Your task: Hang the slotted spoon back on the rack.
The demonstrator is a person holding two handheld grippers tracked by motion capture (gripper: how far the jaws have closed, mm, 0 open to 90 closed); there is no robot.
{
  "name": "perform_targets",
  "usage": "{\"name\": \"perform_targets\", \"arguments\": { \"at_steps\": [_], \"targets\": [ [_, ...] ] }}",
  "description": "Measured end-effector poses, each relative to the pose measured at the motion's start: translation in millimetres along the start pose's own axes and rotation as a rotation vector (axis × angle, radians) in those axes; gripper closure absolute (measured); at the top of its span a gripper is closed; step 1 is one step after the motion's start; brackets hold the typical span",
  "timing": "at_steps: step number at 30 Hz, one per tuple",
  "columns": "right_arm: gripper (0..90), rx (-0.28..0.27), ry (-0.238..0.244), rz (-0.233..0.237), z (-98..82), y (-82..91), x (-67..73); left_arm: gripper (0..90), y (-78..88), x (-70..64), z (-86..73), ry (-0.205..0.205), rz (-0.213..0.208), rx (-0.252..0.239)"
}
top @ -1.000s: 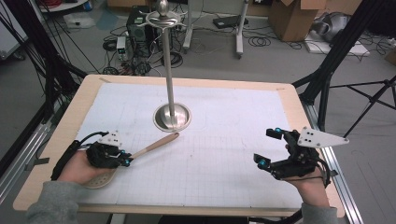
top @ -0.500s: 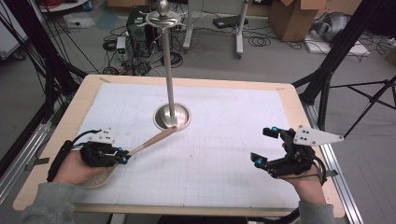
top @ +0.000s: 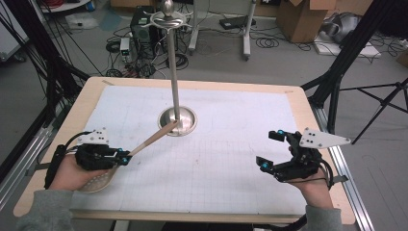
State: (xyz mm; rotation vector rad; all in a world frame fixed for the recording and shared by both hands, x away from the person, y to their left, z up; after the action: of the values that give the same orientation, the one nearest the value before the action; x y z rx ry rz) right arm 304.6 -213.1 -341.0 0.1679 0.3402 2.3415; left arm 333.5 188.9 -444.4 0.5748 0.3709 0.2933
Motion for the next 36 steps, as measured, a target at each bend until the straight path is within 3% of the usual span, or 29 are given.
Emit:
{"name": "perform_targets", "arguments": {
  "at_steps": [15, 22, 36],
  "targets": [
    [4.3, -0.002, -0.012, -0.007, -2.0, -1.0, -3.9, 77.8, 19.7, -5.8, 27.5, -0.025, 0.005, -0.116],
    [4.3, 0.005, -0.015, -0.002, -2.9, -2.5, -2.8, 77.9, 36.0, 1.8, 41.0, -0.027, 0.027, -0.134],
    [4.3, -0.020, -0.020, -0.006, 1.2, 1.9, -4.5, 77.9, 63.8, 4.8, 77.4, -0.052, 0.049, -0.192]
  ]
}}
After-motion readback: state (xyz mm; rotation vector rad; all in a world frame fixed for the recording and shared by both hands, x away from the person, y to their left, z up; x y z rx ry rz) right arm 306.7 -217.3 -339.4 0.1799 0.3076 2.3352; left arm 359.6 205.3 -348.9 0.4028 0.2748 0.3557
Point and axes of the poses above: each handheld gripper's, and its own axes: y roughly backward along the jaws, z roughly out of its top, x roughly to its left, the point moved 10 cm from there along -y, roughly forward along the jaws, and after that the axes turned 13 degrees about -z, right-handed, at the moved point
